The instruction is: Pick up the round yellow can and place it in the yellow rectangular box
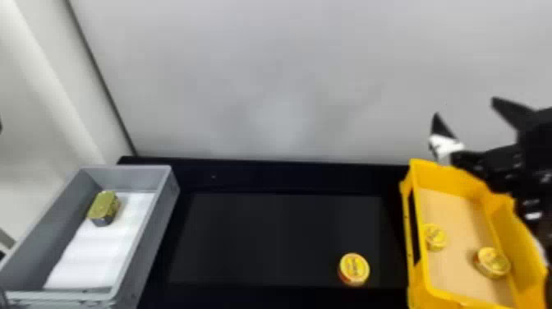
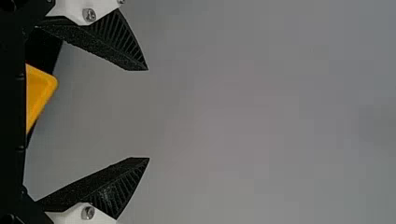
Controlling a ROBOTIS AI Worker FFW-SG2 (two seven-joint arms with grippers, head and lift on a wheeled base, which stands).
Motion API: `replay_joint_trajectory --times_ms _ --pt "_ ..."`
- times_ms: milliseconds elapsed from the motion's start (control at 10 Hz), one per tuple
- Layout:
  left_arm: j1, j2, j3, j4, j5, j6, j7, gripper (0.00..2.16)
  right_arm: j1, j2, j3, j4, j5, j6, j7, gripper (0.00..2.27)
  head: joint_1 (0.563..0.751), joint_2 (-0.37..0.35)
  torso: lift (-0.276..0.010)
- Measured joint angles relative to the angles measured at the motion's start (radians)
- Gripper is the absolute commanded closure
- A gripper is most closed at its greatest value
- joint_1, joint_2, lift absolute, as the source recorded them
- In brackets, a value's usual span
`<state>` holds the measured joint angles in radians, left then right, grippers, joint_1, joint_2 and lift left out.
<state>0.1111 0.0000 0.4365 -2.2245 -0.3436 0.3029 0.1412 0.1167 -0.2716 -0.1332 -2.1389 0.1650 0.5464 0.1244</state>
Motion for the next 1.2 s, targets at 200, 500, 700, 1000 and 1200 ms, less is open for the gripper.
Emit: replay_joint_trajectory --times_ms 200,500,700,1000,1200 --pt "-0.001 0.0 -0.001 0.001 0.0 0.0 0.0 0.08 0.025 0.0 0.067 0.032 0.043 0.01 0.031 0.1 0.694 0.014 -0.056" --pt "-0.001 0.0 -0.003 0.003 0.0 0.0 0.0 0.08 0.044 0.0 0.145 0.094 0.067 -0.018 0.169 0.13 0.694 0.014 -0.056" --pt "-0.002 0.0 -0.006 0.005 0.0 0.0 0.0 0.08 0.058 0.004 0.184 0.145 0.058 -0.085 0.193 0.15 0.694 0.014 -0.056" --pt "-0.002 0.0 -0.006 0.005 0.0 0.0 0.0 0.08 0.082 0.005 0.241 0.173 0.07 -0.09 0.19 0.16 0.694 0.014 -0.056" --pt "-0.003 0.0 -0.005 0.005 0.0 -0.001 -0.001 0.08 0.098 0.005 0.27 0.195 0.11 -0.085 0.18 0.16 0.694 0.014 -0.056"
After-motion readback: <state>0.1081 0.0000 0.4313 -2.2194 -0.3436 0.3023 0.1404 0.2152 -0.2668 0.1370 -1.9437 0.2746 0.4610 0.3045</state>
